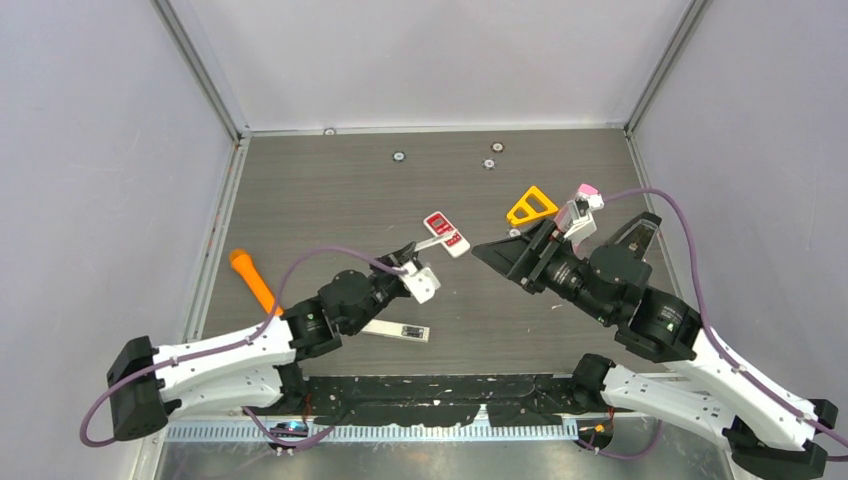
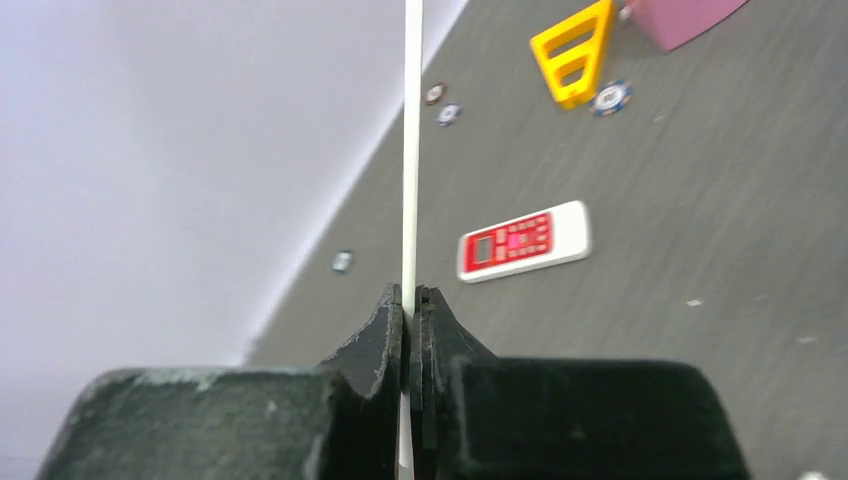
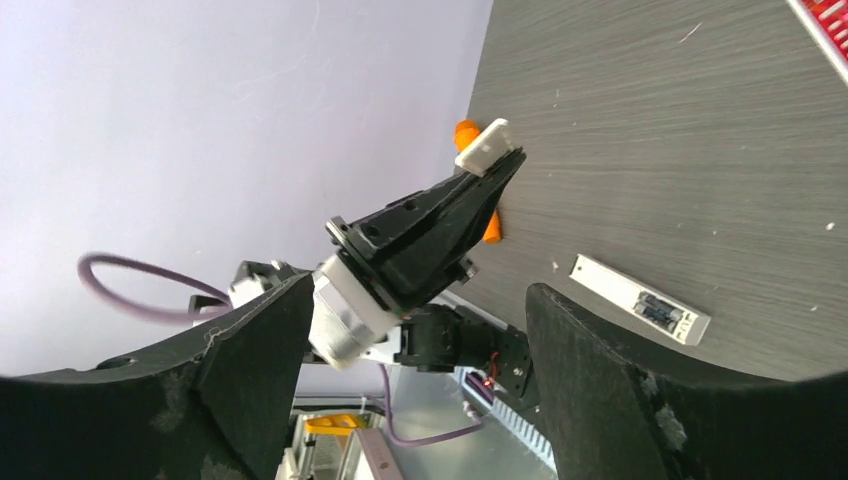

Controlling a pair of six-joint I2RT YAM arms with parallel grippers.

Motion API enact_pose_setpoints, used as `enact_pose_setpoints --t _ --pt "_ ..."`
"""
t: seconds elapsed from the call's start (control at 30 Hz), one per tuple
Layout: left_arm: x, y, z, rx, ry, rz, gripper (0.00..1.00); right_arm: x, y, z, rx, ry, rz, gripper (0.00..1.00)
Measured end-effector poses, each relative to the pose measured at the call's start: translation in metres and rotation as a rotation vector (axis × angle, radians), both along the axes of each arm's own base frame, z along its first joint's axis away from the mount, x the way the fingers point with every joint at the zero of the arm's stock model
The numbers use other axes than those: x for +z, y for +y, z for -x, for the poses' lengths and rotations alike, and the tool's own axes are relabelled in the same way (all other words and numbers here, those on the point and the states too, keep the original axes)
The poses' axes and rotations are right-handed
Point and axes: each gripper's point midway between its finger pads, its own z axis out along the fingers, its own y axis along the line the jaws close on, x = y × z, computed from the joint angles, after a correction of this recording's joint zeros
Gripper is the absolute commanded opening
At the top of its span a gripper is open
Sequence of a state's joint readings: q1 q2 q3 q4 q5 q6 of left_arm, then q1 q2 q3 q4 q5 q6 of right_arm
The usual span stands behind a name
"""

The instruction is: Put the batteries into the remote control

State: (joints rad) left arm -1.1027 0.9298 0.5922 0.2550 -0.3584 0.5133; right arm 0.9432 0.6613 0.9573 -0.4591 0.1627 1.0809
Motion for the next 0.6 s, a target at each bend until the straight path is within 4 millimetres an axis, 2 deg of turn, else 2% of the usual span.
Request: enact_pose_setpoints --t 0.1,0.33,0.6 --pt "0.002 -0.001 -0.005 0.003 -0.18 -0.147 0.0 0.0 0.005 0.001 0.013 0.026 -0.011 0.77" --pt "-0.002 -0.015 -0.003 -0.004 -0.559 -0.462 0.0 -0.021 0.024 -0.004 0.041 0.099 0.031 0.65" --pt "0.037 -0.019 0.007 0.055 -0.794 -0.51 0.0 -0.032 0.026 -0.005 0.042 0.119 0.047 0.66"
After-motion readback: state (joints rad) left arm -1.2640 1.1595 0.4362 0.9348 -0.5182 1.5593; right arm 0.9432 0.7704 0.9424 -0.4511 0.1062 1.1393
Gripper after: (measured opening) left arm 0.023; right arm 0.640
